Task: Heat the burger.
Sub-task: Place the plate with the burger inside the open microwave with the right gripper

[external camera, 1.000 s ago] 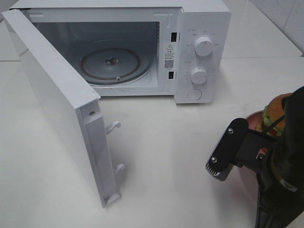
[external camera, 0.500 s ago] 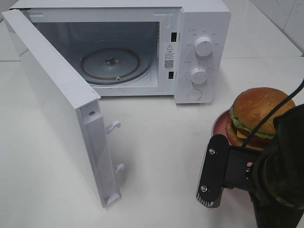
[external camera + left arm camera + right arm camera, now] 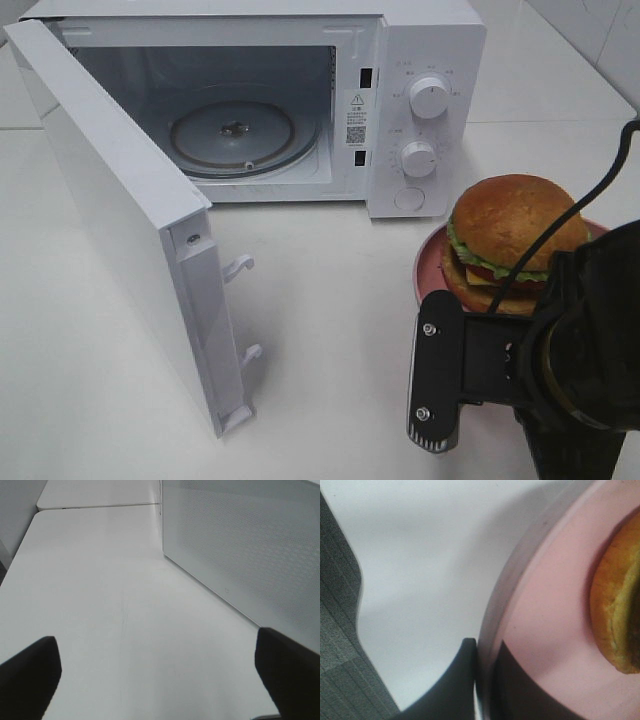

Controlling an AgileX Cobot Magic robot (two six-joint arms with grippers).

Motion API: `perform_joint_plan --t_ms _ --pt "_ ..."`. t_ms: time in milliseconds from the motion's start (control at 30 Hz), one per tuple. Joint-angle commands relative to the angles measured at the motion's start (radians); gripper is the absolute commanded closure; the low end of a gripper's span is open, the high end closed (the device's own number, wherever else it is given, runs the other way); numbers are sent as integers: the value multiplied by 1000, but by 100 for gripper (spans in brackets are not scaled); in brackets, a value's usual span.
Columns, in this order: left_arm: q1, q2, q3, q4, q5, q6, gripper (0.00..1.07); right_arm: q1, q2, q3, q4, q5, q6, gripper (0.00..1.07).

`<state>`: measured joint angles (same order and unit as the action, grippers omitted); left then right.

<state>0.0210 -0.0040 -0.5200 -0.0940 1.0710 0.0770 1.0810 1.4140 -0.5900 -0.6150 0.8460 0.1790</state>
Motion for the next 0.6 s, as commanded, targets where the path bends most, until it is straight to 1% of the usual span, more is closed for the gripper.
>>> perform_joint_plan --t_ms 33,333,400,533,600 --pt "1 -18 4 0 -3 -1 9 3 -8 3 -62 -34 -124 107" --pt "1 -18 4 0 -3 -1 9 3 -8 3 -62 -106 -191 107" --pt "1 -18 4 0 -3 -1 9 2 -8 3 -62 -155 -303 107" --pt "1 -18 4 0 -3 -1 9 1 -8 3 -65 -192 -351 107" --pt "1 -18 4 0 -3 -1 9 1 -8 3 -88 -218 -377 107"
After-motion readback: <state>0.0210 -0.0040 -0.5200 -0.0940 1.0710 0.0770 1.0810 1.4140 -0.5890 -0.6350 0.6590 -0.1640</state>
